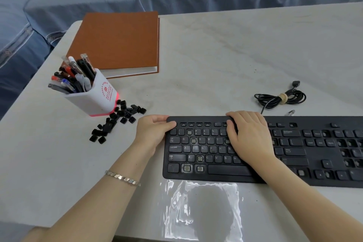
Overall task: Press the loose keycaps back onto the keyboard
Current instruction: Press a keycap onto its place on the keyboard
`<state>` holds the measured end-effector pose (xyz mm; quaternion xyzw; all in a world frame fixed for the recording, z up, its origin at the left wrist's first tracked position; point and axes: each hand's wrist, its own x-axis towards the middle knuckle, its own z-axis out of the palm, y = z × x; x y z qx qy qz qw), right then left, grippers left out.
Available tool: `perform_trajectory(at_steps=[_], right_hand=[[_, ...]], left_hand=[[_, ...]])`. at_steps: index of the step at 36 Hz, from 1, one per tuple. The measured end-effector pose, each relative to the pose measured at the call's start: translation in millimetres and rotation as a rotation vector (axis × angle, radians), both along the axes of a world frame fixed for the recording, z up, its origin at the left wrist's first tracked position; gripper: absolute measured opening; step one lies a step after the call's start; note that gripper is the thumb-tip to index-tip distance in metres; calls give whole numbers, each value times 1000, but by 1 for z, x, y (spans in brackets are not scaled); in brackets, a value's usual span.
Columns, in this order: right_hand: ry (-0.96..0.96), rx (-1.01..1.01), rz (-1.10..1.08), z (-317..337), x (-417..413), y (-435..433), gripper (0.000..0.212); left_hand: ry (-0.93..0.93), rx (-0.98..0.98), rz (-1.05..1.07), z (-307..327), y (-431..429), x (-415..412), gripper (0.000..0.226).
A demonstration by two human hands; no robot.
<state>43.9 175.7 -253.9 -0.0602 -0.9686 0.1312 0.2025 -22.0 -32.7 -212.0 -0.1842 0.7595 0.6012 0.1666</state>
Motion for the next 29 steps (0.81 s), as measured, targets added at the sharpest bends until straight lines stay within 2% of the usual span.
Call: perform_trajectory(at_steps=[7,11,14,16,19,21,25,29], right_hand=[[1,1,-3,-1,1,0,37],[3,-4,-2,0,0,1,38],[0,-2,-1,0,0,1,39],[6,2,0,0,0,1,39],[7,4,0,1,1,2,40],[2,4,-2,1,1,2,40],[-6,7,-1,0,1,1,41],[-4,12,-1,1,1,1,41]], left_hand=[[57,-129,-48,-1,3,-3,16],[110,-193,-166,1,-4,0,25],[217,-232,-236,2,-19,9,35],[355,-439,-220,2,-33,11,25],[542,-746,-171,1,-57,8,30],[545,-854,-174,-2,-69,4,37],[436,-874,-277,-12,-76,-2,48],[465,-841,-313,-19,-69,-4,29]])
